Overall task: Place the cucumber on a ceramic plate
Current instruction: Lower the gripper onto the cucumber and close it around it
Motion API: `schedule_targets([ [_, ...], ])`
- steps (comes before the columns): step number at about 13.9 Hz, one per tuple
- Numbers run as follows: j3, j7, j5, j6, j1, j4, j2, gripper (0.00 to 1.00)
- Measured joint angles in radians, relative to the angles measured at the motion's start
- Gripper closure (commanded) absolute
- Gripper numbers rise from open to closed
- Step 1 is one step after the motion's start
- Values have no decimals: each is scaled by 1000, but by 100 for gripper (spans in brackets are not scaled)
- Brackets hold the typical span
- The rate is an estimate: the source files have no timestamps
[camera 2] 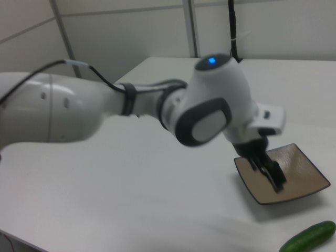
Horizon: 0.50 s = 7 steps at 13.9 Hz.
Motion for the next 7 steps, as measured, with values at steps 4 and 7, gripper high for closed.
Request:
schedule_targets([
  [4,0,-2,-55,143,-91,-2,121,0],
  [7,0,-7,-59,208,-120,-1,163,0],
])
